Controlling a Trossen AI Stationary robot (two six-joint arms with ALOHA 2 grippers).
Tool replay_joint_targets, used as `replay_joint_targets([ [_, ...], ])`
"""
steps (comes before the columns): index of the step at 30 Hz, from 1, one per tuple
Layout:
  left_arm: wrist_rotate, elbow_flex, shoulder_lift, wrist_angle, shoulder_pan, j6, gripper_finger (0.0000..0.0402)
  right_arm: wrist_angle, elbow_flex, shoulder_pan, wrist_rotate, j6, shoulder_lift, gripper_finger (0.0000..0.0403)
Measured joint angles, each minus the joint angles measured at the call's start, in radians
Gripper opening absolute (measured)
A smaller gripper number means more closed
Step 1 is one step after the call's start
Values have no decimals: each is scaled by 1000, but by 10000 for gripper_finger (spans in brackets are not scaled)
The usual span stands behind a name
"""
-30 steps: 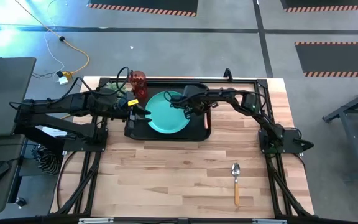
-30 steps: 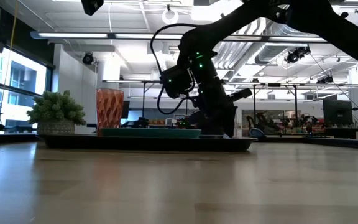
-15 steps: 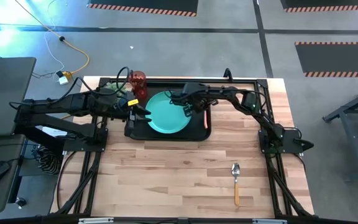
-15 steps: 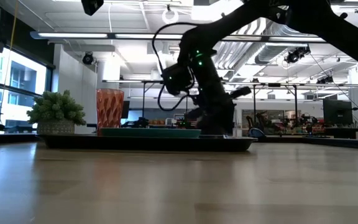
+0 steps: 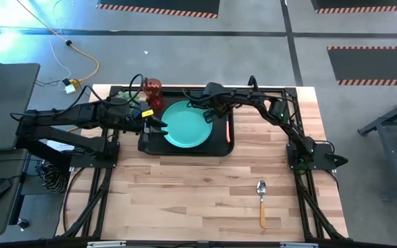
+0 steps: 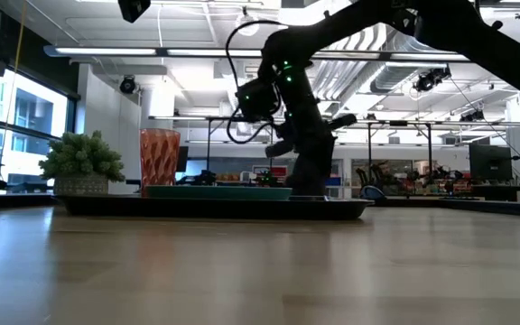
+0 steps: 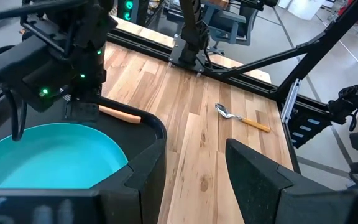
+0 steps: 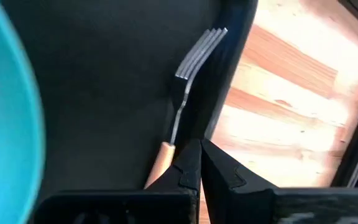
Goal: Pick and place plate/cup/fork/spoon on tray
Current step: Put the orange fork to the right of the blue plate on the black tray
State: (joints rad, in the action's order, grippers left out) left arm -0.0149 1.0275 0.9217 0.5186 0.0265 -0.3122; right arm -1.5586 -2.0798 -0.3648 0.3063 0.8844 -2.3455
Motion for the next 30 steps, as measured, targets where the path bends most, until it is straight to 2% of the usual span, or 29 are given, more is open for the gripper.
replay_joint_targets([
  [12,-5,0,0,0,0,34,156,113,15,-96,-101,-188,5,0],
  [18,-89,0,0,0,2,35,156,121,16,-152,-100,-301,74,0],
  [24,-121,0,0,-1,47,29,156,101,16,-205,-160,-320,102,0],
  [30,-122,0,0,-1,106,28,156,171,72,-191,-203,-336,100,0],
])
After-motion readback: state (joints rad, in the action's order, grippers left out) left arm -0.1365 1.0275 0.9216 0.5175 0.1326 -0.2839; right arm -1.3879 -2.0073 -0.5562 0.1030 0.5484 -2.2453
